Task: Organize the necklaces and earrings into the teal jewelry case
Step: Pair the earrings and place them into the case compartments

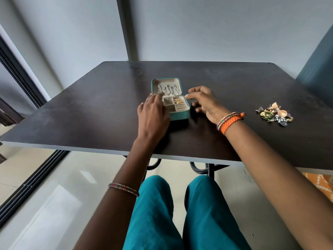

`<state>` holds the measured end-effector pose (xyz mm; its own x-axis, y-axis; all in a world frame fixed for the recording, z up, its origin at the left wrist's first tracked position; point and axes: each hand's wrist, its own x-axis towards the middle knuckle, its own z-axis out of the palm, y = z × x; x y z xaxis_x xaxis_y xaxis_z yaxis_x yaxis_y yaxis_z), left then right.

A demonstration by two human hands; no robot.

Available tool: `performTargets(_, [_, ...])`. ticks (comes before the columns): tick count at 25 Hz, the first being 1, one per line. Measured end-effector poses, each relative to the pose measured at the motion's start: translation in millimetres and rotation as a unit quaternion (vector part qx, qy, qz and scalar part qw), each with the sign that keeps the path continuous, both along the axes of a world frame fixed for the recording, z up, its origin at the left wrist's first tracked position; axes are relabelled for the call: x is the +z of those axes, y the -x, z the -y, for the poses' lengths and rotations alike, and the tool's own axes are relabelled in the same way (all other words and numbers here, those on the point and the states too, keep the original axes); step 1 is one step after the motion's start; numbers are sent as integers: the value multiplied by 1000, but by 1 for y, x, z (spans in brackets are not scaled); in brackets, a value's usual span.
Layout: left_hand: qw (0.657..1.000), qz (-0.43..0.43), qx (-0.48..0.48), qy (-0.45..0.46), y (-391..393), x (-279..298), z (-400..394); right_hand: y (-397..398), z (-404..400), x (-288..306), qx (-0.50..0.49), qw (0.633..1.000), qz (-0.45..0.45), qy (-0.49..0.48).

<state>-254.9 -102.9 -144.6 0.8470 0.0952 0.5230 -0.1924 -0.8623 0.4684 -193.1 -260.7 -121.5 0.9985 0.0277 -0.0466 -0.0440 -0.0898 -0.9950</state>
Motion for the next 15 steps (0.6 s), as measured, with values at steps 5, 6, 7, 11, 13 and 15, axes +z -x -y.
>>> performTargets(5, [990, 39, -78, -113, 24, 1, 36, 40, 45, 6, -35, 994, 24, -103])
performTargets(6, [988, 47, -89, -116, 26, 1, 47, 51, 60, 6, -52, 992, 73, -94])
performTargets(7, [986, 56, -107, -116, 28, 1, 59, 62, 75, 5, -74, 988, 122, -62])
performTargets(11, [966, 5, -258, -29, 30, 0, 115, 86, 142, 4, -180, 959, 211, 53])
performTargets(13, [950, -75, -302, -6, 22, -5, 135, 85, 172, -4, -227, 944, 206, 121])
performTargets(15, [942, -133, -302, -58, 10, -9, 147, 84, 199, -12, -254, 928, 187, 198])
